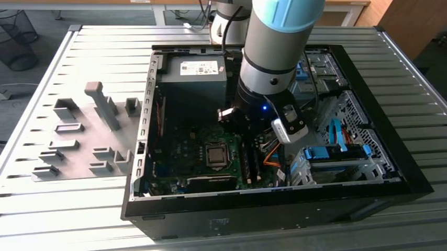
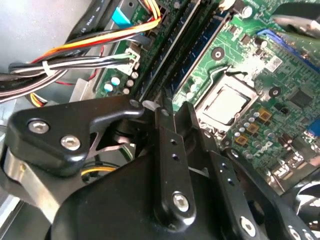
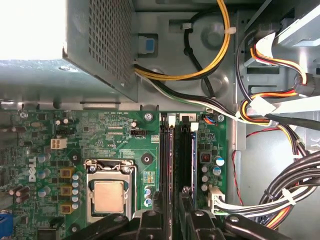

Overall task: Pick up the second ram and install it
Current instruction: 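Insert the second ram into the second slot, then press down the second ram until it locks into place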

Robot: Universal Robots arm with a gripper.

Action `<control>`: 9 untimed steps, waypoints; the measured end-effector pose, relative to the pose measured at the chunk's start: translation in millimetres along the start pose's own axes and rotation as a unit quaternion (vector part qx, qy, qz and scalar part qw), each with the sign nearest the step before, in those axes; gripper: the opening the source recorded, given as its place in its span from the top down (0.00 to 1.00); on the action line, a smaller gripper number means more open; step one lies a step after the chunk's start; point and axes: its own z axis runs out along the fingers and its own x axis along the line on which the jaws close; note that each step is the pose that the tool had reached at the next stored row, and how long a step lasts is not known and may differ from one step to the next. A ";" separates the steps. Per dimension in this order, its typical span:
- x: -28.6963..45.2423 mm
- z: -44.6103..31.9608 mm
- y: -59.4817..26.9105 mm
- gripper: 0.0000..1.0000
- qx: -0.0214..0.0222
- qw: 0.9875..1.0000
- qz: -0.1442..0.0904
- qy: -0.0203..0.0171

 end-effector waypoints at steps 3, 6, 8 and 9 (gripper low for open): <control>0.0 -0.1 0.0 0.80 0.000 1.000 0.000 0.000; 0.0 -0.2 -0.1 0.87 0.001 1.000 0.000 0.000; 0.0 -0.1 0.0 0.87 0.001 1.000 0.000 0.000; 0.0 -0.1 0.0 0.87 0.001 1.000 0.000 0.000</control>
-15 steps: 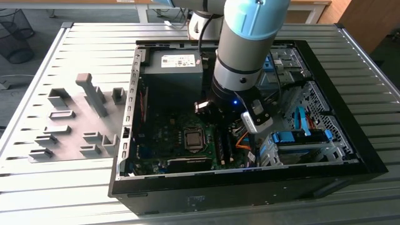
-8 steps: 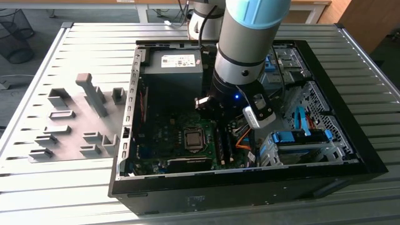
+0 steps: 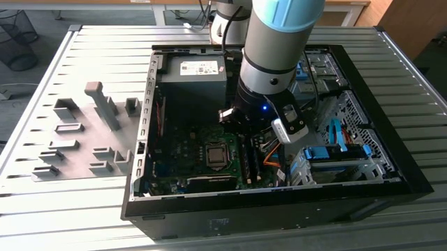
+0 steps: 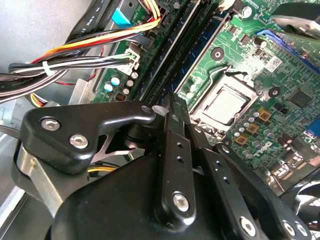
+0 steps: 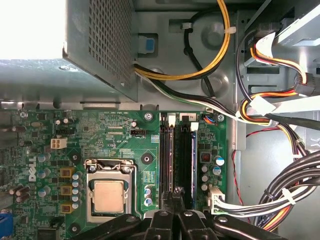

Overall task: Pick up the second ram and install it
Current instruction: 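Press down the second ram until it locks into place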

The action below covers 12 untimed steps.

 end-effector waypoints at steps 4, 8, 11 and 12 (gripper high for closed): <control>0.0 0.0 0.0 0.89 0.000 1.000 0.000 0.000; -0.1 2.1 0.0 0.90 0.000 1.000 0.000 0.000; -0.4 6.3 -0.1 0.90 0.000 1.000 0.000 0.000; -0.4 7.1 -0.1 0.90 0.000 1.000 0.000 0.000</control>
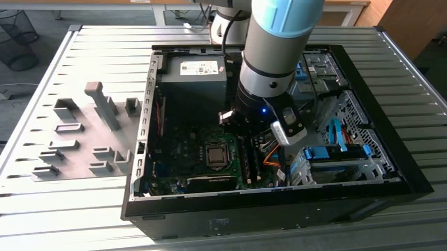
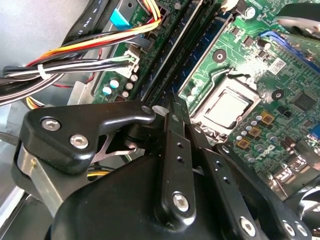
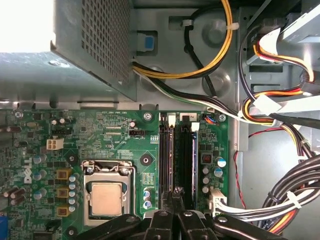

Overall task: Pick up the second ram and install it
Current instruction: 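Press down the second ram until it locks into place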

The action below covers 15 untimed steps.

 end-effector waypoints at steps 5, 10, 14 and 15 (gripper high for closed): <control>-0.1 2.8 -0.1 0.90 0.000 1.000 0.000 0.000; -0.2 6.7 -0.1 0.90 0.000 1.000 0.000 0.000; -0.3 8.5 -0.1 0.90 0.001 1.000 0.000 0.001; -0.3 7.0 0.1 0.90 0.000 1.000 0.000 0.000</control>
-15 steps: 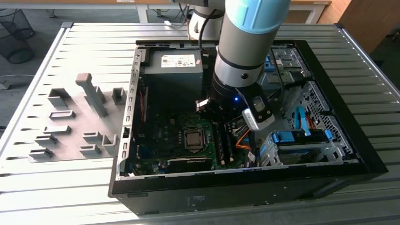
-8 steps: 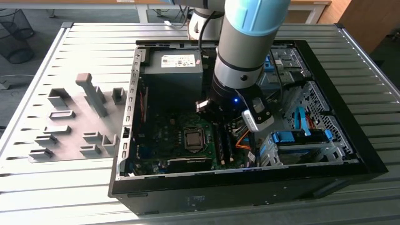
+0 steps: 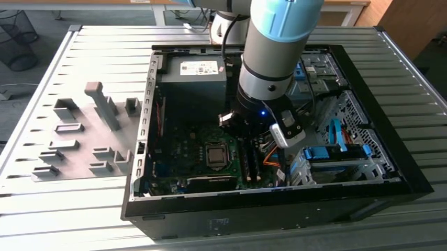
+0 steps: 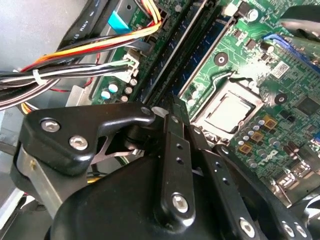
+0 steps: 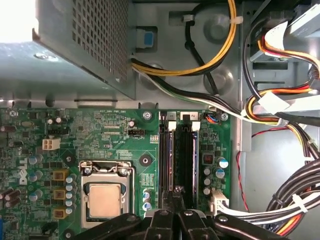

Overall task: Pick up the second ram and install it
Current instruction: 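Press down the second ram until it locks into place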

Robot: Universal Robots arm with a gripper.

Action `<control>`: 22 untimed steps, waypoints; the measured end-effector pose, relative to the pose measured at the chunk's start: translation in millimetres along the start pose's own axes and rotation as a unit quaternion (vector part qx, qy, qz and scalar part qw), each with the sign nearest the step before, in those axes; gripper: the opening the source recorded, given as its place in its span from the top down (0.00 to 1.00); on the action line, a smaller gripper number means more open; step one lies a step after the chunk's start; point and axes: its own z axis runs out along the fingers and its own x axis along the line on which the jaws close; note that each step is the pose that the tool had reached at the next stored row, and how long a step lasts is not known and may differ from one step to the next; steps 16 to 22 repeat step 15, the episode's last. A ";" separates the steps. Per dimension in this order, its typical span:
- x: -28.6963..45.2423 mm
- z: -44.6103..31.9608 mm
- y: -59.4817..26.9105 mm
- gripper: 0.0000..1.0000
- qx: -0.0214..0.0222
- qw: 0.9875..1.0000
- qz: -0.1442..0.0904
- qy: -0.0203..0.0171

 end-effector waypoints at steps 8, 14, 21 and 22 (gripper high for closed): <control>0.8 -17.9 0.1 0.90 -0.001 1.000 0.000 0.000; 0.9 -18.0 0.1 0.90 -0.001 1.000 0.000 0.000; 0.9 -18.0 0.1 0.90 -0.001 1.000 0.000 0.000; 0.9 -18.0 0.1 0.90 -0.001 1.000 0.000 0.000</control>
